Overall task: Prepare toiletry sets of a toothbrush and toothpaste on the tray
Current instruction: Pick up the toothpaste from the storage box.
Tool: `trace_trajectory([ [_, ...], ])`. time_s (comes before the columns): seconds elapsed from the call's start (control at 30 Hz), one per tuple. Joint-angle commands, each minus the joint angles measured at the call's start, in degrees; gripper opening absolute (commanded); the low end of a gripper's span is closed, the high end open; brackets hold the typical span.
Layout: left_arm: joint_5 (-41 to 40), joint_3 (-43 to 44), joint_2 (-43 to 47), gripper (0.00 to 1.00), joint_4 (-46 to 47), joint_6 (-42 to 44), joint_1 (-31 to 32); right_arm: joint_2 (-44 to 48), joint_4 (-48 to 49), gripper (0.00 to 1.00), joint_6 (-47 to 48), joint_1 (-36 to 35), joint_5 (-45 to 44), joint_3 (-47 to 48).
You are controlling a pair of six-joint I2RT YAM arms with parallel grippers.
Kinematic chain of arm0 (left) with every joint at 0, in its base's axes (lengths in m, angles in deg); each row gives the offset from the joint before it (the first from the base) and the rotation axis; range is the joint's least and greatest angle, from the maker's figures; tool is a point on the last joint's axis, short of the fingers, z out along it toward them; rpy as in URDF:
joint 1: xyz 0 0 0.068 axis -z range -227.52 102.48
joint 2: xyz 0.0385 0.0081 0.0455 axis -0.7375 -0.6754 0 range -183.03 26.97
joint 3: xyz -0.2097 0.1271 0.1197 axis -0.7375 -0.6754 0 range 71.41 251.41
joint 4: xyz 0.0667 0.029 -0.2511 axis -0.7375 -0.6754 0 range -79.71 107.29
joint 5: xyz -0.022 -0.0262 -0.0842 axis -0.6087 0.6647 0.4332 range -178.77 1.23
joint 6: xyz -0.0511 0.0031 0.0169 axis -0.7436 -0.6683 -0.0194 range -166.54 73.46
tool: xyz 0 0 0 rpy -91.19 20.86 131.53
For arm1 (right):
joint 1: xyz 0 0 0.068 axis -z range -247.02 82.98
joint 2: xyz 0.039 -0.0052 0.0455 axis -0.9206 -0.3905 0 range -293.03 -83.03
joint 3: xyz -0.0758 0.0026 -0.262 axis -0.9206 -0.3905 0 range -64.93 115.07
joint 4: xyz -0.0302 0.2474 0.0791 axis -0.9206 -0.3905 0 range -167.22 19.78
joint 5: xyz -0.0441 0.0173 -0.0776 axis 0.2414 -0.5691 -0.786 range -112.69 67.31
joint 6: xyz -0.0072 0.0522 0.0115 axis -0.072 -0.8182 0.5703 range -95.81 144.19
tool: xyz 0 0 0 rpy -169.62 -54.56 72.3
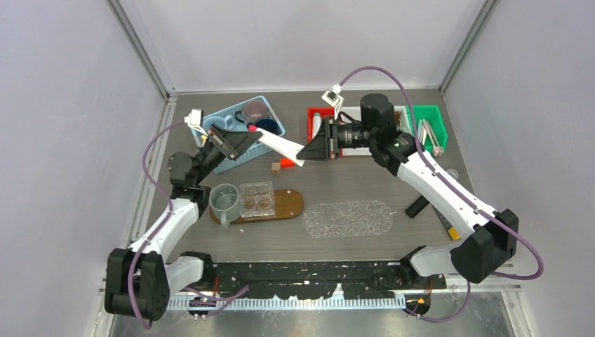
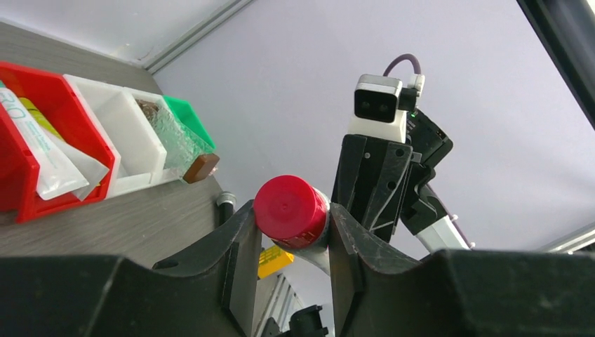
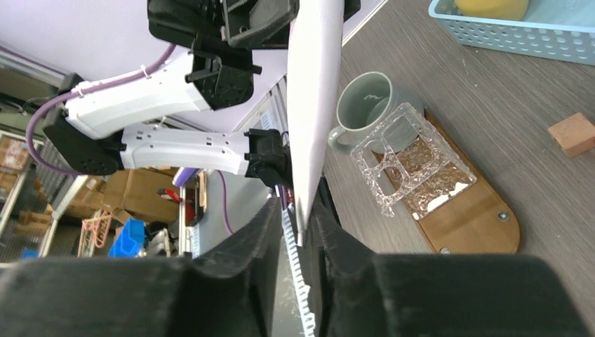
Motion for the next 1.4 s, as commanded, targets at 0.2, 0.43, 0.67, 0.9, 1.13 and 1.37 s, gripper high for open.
trace_trajectory([
  [0.2,-13.6,-3.8,6.9,0.00,-1.8,-3.2,0.1,2.7,21.4,0.69,-11.4,-0.3,-12.5,-7.0],
  [0.43,-21.1,-4.8,8.5,0.00,-2.8,-7.0,2.1,4.1,40.1,0.74,-22.5,-0.9,-24.0,-16.6],
  [0.67,-29.9,-4.2,9.7,0.00,-7.6,-7.0,6.2,5.5,51.8,0.74,-25.0,-6.0,-32.3,-23.1],
  [0.9,-39.8,-4.0,10.5,0.00,-9.7,-5.5,11.8,7.7,50.8,0.69,-19.9,-12.1,-45.8,-24.4],
  [1.13,-45.3,-4.6,10.7,0.00,-9.6,-5.3,15.0,7.8,51.2,0.48,-20.0,-13.8,-53.7,-25.3],
  [1.37,-46.1,-4.9,11.0,0.00,-9.6,-5.5,16.1,7.8,51.5,0.27,-19.9,-14.3,-55.4,-25.5],
])
